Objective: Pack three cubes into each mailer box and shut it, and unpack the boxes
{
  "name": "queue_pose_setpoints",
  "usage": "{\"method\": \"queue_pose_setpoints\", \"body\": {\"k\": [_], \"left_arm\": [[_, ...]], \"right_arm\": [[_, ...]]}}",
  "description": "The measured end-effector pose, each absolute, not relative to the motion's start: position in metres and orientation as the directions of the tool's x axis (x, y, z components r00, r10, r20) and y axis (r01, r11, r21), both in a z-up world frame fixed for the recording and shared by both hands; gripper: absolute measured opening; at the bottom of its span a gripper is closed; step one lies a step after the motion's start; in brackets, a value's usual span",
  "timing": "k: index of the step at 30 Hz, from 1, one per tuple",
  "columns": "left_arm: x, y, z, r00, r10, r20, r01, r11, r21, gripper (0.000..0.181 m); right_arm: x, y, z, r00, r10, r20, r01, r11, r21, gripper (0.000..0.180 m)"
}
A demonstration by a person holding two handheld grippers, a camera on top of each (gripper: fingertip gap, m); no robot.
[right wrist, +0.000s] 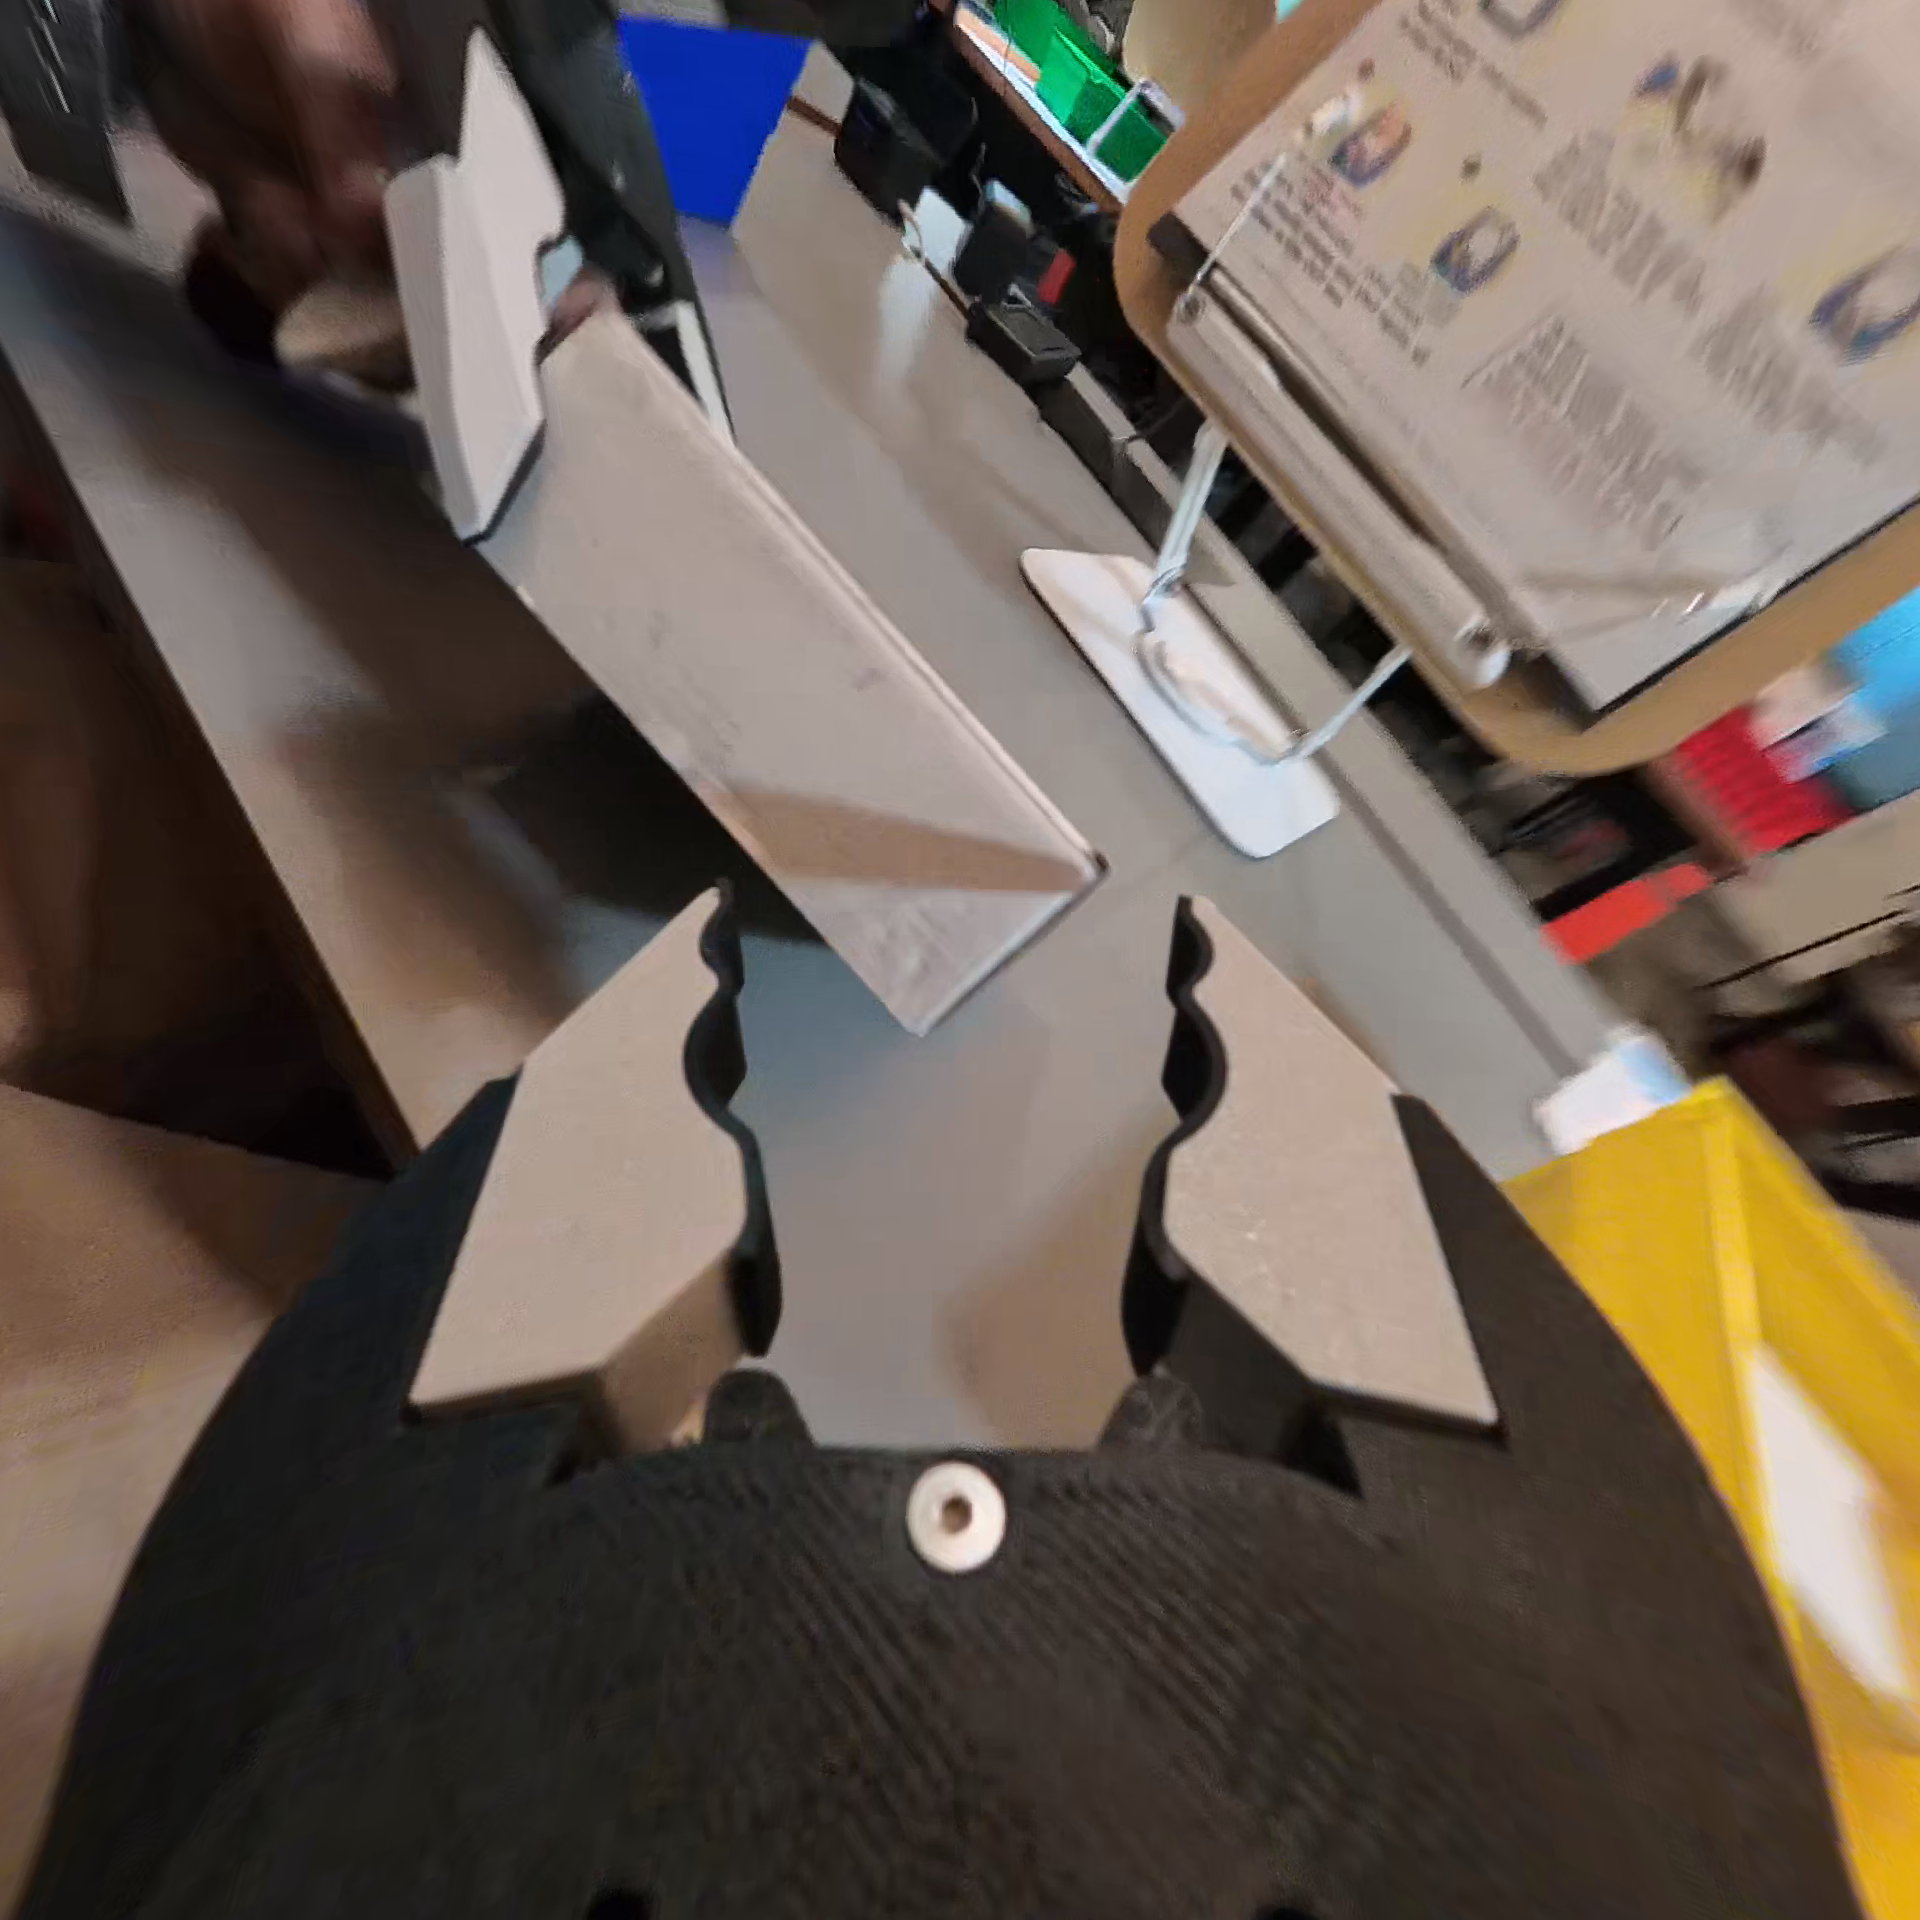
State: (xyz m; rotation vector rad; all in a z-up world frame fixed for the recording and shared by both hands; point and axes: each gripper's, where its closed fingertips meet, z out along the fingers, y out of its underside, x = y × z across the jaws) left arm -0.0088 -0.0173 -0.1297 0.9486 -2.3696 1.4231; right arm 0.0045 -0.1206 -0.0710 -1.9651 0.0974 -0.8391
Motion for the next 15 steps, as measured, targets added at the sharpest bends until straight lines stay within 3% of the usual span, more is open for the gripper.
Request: {"method": "queue_pose_setpoints", "body": {"k": [3,6,10,15], "left_arm": [[-0.010,-0.032,-0.131,-0.755,-0.467,0.460,-0.635,0.348,-0.690,0.133],[-0.015,-0.050,-0.128,-0.733,-0.500,0.460,-0.655,0.337,-0.677,0.133],[-0.023,-0.070,-0.124,-0.721,-0.527,0.449,-0.659,0.325,-0.678,0.133],[-0.028,-0.083,-0.117,-0.775,-0.514,0.367,-0.577,0.339,-0.743,0.135]], "right_arm": [[0.000,-0.113,-0.076,0.623,-0.306,0.720,0.398,-0.669,-0.628,0.083],[-0.004,-0.107,-0.083,0.537,-0.218,0.815,0.462,-0.732,-0.500,0.083],[-0.004,-0.106,-0.088,0.467,-0.147,0.872,0.492,-0.776,-0.394,0.083],[-0.007,-0.108,-0.092,0.417,-0.073,0.906,0.525,-0.795,-0.305,0.066]]}}
